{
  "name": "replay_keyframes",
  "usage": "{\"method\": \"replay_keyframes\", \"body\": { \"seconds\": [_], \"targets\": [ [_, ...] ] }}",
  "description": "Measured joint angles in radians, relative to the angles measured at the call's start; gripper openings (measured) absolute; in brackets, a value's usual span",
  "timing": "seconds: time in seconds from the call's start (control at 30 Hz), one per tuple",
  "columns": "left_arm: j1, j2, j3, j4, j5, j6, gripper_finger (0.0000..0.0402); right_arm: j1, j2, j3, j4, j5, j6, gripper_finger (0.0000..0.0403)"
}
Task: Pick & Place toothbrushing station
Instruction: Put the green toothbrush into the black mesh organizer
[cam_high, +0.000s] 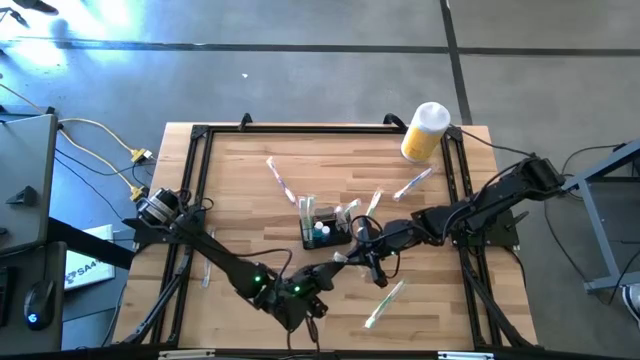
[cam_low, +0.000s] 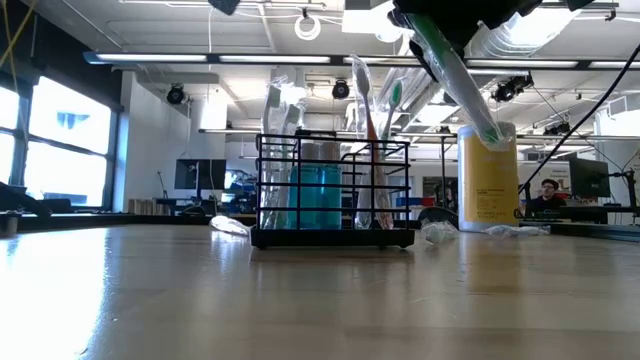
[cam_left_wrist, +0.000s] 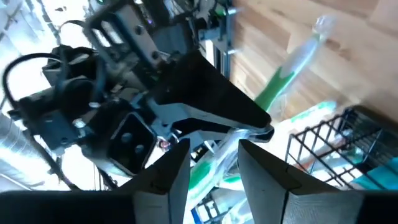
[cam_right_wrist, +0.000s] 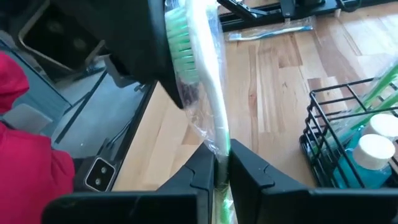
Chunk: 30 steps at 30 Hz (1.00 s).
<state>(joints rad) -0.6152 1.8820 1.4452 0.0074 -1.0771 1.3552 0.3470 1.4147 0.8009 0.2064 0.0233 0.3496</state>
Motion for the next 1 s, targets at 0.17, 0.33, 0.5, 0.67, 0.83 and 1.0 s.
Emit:
{"method": "replay_keyframes", "body": {
  "seconds": [0.17,0.33,0.5,0.67,0.83,1.0],
  "targets": [
    [-0.029,-0.028,0.0,0.005,-0.006,-0.142,0.0129,0.001,-0.017,0.0,-0.019,0.008,-0.004,0.0021],
    [-0.047,-0.11,0.0,-0.038,-0.041,-0.517,0.0129,0.022,-0.09,-0.001,-0.052,0.095,-0.025,0.0021],
    [-0.062,-0.231,0.001,-0.308,-0.113,-0.967,0.0129,0.108,-0.178,-0.001,-0.148,0.396,-0.173,0.0021],
    [-0.041,-0.349,0.001,-0.68,0.091,-1.413,0.0129,0.186,-0.215,-0.043,-0.085,0.621,-0.263,0.0021],
    [-0.018,-0.392,-0.028,-0.864,0.2,-1.659,0.0129,0.223,-0.233,-0.122,0.082,0.626,-0.327,0.0021],
    [-0.021,-0.398,-0.134,-0.799,0.201,-1.7,0.0129,0.181,-0.231,-0.258,0.467,0.501,-0.467,0.0021]
  ]
}}
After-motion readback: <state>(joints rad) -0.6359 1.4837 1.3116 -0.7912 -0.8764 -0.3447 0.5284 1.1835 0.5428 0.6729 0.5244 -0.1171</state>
